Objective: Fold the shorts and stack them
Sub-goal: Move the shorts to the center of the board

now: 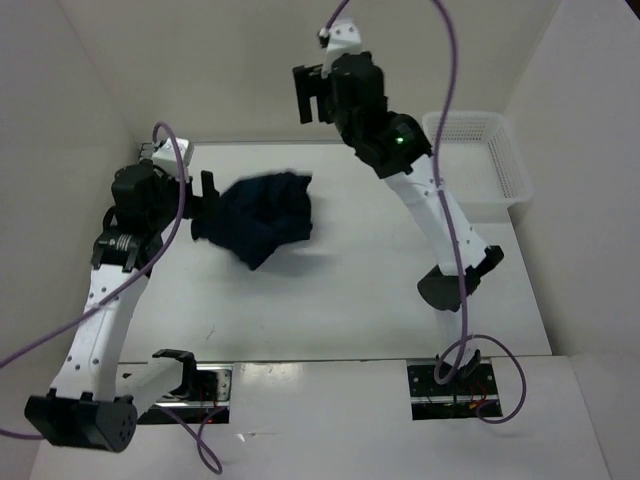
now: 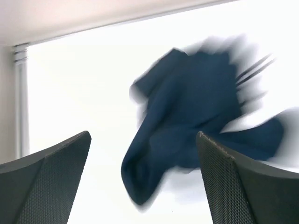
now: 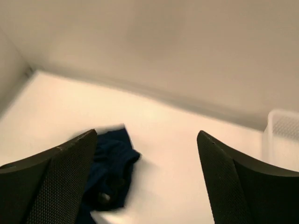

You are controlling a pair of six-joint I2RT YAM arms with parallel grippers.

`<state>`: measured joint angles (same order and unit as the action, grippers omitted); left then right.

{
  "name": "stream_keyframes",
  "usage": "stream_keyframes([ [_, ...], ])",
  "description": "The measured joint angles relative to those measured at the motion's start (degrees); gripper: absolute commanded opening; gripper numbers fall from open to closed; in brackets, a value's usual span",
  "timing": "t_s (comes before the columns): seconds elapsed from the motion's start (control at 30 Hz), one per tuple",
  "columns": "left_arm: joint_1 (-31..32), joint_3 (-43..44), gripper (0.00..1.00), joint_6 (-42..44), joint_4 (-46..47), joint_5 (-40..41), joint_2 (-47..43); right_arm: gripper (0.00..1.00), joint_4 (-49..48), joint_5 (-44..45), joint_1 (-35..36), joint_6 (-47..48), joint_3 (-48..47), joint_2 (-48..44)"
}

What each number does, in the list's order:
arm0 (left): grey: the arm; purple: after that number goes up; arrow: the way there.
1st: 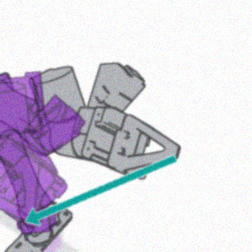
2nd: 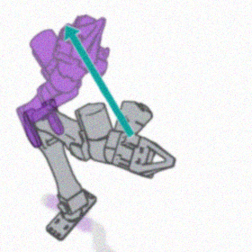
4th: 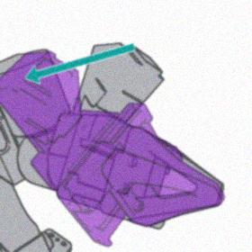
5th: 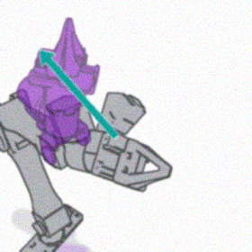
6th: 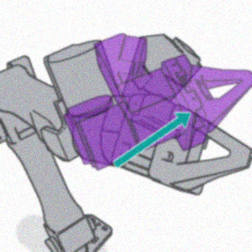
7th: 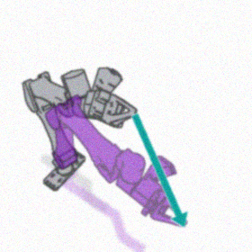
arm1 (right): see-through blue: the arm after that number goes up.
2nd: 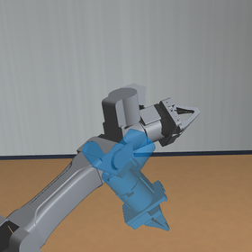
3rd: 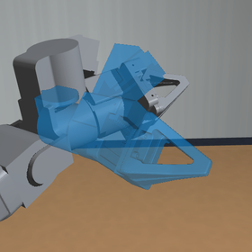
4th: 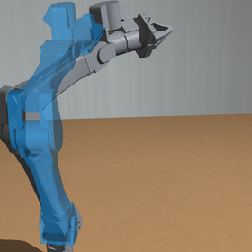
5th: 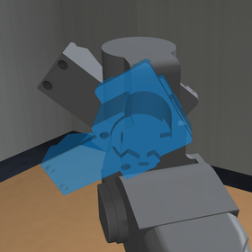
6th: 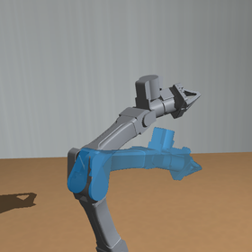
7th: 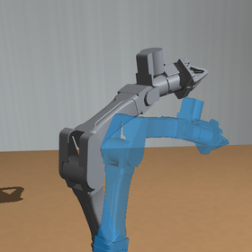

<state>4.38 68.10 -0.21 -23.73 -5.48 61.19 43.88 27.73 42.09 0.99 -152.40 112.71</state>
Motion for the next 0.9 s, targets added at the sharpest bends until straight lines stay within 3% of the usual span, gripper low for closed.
stream_keyframes([
  [0.2, -3.1, -8.0, 1.00, 0.0, 0.7, 0.9, -8.2, 0.93, 1.4, -0.9, 1.4, -0.1, 17.1, 0.8],
  [0.33, -5.4, -9.3, 1.00, 0.0, 0.6, -0.8, -7.0, 0.93, 1.7, -3.9, 2.1, 0.0, 39.2, -9.2],
  [0.43, -7.8, -10.5, 1.00, 0.0, -0.6, -2.5, -6.8, 0.93, 3.0, -6.6, 2.1, -0.2, 50.5, -16.5],
  [0.6, -11.1, -11.5, 1.00, 0.0, -1.6, -5.0, -4.8, 0.88, -0.8, -12.0, 2.0, -0.5, 52.3, -16.5],
  [0.77, -13.3, -12.9, 1.00, 0.0, -2.5, -7.5, -0.1, 0.72, -7.2, -21.2, 2.4, -0.5, 48.2, -4.6],
  [0.9, -14.0, -14.2, 1.00, 0.0, -3.5, -8.3, 2.2, 0.72, -9.4, -26.7, 4.1, -1.9, 46.1, 6.4],
])
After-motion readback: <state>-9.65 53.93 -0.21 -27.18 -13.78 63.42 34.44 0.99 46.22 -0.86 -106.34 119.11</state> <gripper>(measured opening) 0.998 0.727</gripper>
